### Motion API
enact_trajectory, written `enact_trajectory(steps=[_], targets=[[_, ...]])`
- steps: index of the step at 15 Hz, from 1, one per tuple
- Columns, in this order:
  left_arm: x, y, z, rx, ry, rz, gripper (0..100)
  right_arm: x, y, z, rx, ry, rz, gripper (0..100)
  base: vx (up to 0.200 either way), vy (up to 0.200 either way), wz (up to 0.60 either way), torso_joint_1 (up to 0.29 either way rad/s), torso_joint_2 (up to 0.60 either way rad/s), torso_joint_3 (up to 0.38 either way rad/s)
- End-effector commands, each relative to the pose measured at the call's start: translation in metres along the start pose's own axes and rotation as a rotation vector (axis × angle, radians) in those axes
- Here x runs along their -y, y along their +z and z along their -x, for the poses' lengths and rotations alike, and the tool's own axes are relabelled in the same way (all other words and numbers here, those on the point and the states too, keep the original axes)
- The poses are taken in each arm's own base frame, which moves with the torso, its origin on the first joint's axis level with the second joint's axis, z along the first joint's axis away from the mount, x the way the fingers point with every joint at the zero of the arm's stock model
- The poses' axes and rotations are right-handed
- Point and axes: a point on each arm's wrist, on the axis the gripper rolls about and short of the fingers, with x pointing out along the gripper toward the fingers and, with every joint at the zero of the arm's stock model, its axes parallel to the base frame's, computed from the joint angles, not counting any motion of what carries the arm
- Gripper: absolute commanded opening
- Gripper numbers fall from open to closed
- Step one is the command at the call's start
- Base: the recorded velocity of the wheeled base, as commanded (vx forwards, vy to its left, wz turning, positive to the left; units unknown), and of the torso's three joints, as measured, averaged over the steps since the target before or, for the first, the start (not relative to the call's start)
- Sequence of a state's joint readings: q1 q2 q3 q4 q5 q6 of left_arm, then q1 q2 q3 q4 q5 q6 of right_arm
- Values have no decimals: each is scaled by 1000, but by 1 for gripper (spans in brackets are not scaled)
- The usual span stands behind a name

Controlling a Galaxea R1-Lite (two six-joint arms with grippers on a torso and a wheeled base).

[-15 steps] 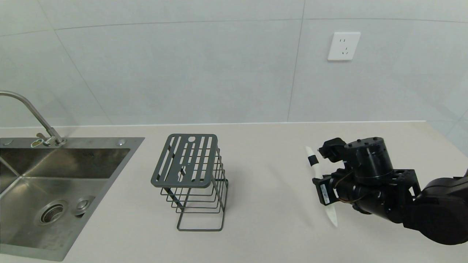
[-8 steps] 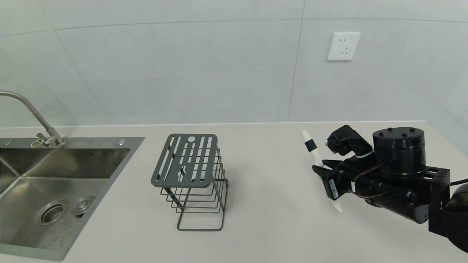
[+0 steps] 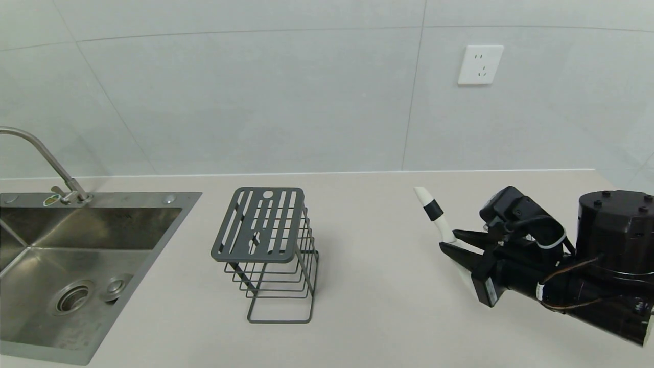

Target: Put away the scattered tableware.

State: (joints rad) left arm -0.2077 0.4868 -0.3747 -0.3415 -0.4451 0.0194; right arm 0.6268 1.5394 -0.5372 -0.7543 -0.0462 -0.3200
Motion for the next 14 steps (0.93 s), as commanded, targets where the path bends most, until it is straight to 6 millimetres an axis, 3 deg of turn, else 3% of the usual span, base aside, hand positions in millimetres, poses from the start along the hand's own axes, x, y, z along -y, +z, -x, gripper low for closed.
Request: enact_trajectory(steps=[1, 3, 7, 8, 9, 14], targets=[[-10, -6, -30, -74, -144, 48, 100, -2, 0, 0, 7, 26, 16, 0, 0, 0, 0, 0, 0, 0], [-14, -8, -43, -87, -205, 36, 100, -3, 0, -1, 21, 60, 16, 0, 0, 0, 0, 0, 0, 0], [-16, -20, -88, -82, -450, -16, 100, -6, 27, -14, 186, 244, 45, 0, 0, 0, 0, 0, 0, 0], [-16, -20, -88, -82, -450, -16, 100, -6, 27, -14, 186, 244, 45, 0, 0, 0, 0, 0, 0, 0], [-9, -21, -110, -21, -574, -22, 100, -13, 36, -15, 229, 288, 54, 0, 0, 0, 0, 0, 0, 0], [-11, -41, -162, 70, -647, -51, 100, -15, 50, 3, 336, 345, 71, 0, 0, 0, 0, 0, 0, 0]])
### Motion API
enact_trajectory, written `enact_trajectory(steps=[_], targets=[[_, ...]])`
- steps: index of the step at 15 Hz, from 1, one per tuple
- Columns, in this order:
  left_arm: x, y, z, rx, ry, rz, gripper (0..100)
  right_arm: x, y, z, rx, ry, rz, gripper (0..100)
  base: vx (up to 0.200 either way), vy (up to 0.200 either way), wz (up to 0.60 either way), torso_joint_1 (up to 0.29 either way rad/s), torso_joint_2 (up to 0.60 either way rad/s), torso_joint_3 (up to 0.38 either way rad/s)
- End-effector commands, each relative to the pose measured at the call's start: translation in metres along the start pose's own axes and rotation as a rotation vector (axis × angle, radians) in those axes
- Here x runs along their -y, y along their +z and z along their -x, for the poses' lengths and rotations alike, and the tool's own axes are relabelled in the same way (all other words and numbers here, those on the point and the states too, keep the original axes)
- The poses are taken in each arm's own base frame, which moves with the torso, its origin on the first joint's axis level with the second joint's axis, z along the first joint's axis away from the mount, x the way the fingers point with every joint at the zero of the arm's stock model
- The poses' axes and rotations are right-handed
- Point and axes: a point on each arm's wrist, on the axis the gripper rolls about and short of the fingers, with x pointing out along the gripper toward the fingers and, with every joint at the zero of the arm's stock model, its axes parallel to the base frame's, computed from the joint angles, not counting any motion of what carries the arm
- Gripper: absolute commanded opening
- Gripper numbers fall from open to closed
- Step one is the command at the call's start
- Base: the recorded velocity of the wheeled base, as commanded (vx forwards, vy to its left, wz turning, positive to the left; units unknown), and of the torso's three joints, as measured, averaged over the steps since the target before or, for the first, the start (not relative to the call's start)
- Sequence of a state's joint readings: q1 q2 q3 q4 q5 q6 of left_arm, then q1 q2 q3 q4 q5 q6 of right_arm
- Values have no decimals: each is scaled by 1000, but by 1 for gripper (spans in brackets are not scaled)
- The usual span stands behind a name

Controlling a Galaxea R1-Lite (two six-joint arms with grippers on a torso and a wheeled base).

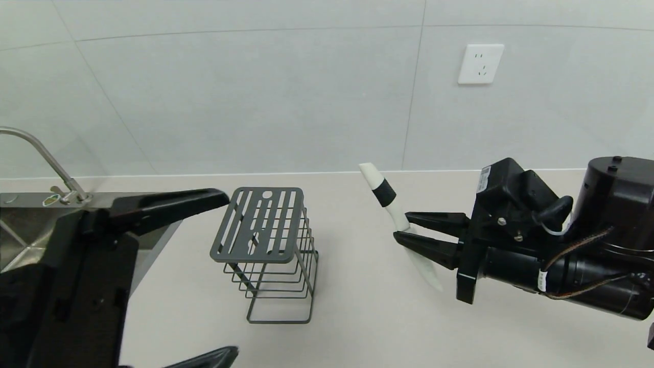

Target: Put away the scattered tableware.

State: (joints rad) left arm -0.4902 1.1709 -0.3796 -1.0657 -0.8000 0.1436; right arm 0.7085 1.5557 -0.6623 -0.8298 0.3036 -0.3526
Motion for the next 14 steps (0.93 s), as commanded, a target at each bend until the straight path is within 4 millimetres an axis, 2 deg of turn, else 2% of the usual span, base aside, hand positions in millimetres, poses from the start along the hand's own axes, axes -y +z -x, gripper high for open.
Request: enact_trajectory(steps=[1, 4, 6, 7, 9, 14], targets=[[-20, -32, -27, -16, -22, 30, 100, -2, 9, 11, 34, 1, 10, 0, 0, 0, 0, 0, 0, 0], [-37, -47, -49, 63, -24, 23, 100, -2, 24, 25, 109, 38, 52, 0, 0, 0, 0, 0, 0, 0], [-38, -48, -60, 115, -51, 67, 100, -5, 26, 34, 125, 49, 67, 0, 0, 0, 0, 0, 0, 0], [-37, -53, -67, 111, -71, 144, 100, -9, 24, 44, 126, 55, 68, 0, 0, 0, 0, 0, 0, 0], [-37, -56, -83, 125, -111, 194, 100, -12, 30, 60, 155, 42, 78, 0, 0, 0, 0, 0, 0, 0], [-44, -70, -134, 168, -191, 196, 100, -13, 40, 74, 207, 39, 95, 0, 0, 0, 0, 0, 0, 0]])
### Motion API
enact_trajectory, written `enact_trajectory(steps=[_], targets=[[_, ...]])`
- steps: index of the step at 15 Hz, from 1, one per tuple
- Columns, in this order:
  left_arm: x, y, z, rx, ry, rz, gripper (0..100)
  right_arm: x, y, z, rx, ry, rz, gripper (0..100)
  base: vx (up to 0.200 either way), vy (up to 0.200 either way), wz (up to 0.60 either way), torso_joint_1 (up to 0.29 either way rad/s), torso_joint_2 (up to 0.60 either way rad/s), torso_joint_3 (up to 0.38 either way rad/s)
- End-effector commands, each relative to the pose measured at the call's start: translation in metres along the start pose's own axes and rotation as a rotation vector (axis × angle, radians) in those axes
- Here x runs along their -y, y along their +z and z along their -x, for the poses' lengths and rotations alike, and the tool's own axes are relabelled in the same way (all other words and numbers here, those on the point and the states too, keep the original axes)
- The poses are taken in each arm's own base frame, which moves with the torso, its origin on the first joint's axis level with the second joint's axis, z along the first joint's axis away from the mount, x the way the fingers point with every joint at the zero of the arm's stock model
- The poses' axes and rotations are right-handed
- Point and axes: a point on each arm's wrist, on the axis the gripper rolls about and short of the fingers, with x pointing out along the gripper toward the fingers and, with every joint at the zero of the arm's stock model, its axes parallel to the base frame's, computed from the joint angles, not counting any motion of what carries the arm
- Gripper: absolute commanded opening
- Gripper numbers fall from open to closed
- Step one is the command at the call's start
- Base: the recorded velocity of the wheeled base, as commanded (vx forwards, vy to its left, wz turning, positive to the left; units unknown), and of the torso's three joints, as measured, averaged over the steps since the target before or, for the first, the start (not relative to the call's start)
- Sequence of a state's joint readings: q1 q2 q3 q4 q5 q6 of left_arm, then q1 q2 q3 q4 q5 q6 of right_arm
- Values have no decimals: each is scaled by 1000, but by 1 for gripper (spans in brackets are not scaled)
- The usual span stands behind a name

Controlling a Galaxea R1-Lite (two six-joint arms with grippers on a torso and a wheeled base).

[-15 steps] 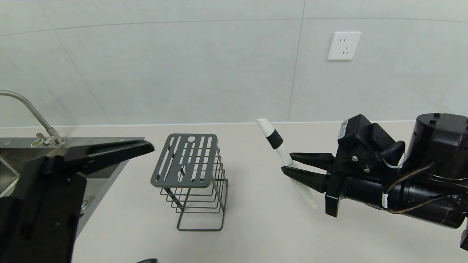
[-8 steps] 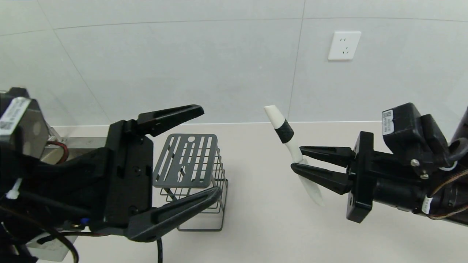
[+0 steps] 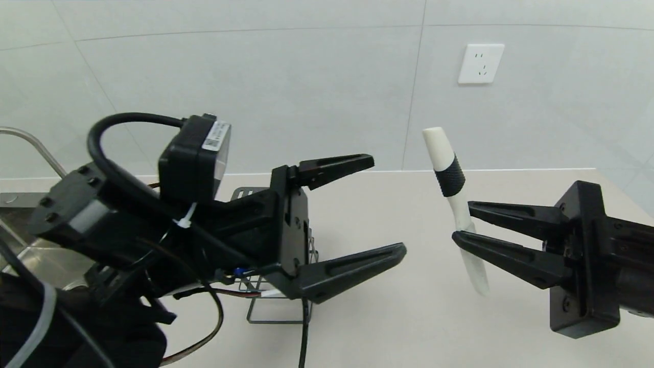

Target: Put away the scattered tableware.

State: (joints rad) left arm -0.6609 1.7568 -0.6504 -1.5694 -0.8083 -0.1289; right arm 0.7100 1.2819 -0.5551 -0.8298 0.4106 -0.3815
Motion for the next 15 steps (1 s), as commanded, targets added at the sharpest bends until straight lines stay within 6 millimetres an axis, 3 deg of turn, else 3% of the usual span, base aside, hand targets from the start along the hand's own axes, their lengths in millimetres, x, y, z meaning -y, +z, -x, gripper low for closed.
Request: enact_trajectory(steps=[1, 6, 15], targets=[[-5, -16, -20, 4, -37, 16, 100, -2, 5, 9, 21, -3, 8, 0, 0, 0, 0, 0, 0, 0], [-8, -12, -46, 62, -88, -6, 100, -10, 0, 20, 13, 19, 1, 0, 0, 0, 0, 0, 0, 0], [-2, -9, -69, 107, -131, 65, 100, -6, 4, 7, 26, 30, 3, 0, 0, 0, 0, 0, 0, 0]])
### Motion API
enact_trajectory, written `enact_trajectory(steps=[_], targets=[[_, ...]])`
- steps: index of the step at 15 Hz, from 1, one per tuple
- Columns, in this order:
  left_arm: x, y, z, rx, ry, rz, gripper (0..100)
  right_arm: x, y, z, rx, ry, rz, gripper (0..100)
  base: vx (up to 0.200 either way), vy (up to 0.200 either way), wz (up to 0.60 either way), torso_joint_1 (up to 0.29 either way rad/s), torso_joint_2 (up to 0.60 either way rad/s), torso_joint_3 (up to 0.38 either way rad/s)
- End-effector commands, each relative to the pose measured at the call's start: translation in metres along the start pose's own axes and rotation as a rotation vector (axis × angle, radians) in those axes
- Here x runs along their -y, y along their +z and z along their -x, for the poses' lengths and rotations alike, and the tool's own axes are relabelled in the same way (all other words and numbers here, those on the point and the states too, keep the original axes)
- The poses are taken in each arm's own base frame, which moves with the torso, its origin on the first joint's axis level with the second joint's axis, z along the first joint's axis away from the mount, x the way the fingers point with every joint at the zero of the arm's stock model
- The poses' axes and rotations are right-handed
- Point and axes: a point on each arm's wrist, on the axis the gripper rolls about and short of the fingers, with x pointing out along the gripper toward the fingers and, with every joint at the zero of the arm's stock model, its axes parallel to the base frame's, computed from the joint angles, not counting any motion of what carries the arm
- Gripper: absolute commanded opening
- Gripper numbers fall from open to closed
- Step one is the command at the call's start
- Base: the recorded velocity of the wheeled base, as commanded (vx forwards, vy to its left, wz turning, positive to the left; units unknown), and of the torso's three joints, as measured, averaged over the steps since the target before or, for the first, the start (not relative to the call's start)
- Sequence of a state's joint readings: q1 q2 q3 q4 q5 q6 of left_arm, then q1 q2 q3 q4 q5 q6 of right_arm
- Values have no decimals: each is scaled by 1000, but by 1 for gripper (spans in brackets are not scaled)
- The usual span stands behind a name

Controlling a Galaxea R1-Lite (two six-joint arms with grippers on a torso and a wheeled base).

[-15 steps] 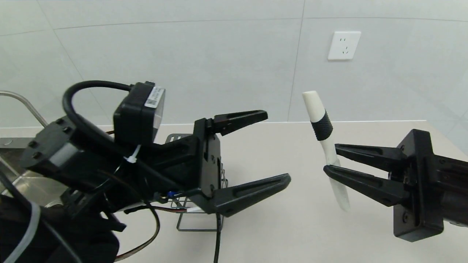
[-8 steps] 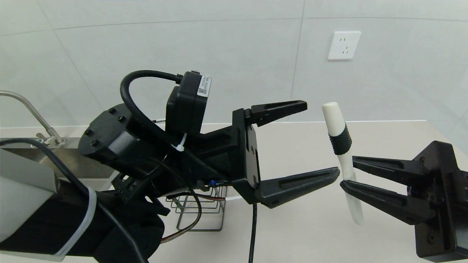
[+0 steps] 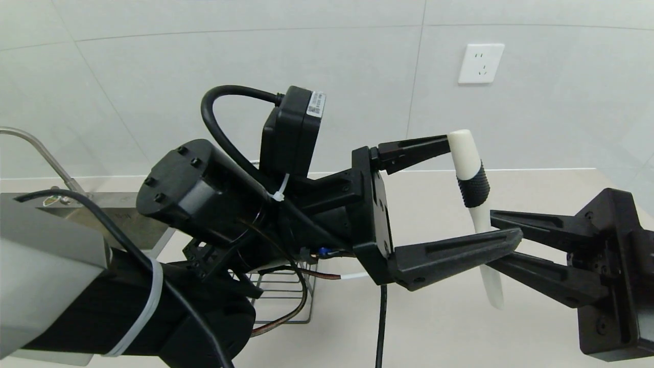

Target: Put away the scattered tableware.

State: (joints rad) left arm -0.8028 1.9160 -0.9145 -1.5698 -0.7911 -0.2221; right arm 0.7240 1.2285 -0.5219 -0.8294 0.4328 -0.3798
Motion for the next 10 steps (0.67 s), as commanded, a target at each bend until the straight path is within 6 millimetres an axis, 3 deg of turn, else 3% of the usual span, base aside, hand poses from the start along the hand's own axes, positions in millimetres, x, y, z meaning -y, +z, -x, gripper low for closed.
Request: enact_trajectory(steps=[1, 6, 7, 10], targets=[[1, 2, -2, 7, -4, -3, 100, 2, 0, -7, 0, 8, -2, 0, 0, 0, 0, 0, 0, 0], [1, 6, -3, 19, -2, 1, 100, 2, -1, -10, -3, 11, -2, 0, 0, 0, 0, 0, 0, 0], [1, 6, -3, 19, -2, 1, 0, 3, 0, -10, 0, 10, -2, 0, 0, 0, 0, 0, 0, 0], [1, 6, -3, 19, -2, 1, 0, 4, 1, -11, 5, 8, 0, 0, 0, 0, 0, 0, 0, 0]])
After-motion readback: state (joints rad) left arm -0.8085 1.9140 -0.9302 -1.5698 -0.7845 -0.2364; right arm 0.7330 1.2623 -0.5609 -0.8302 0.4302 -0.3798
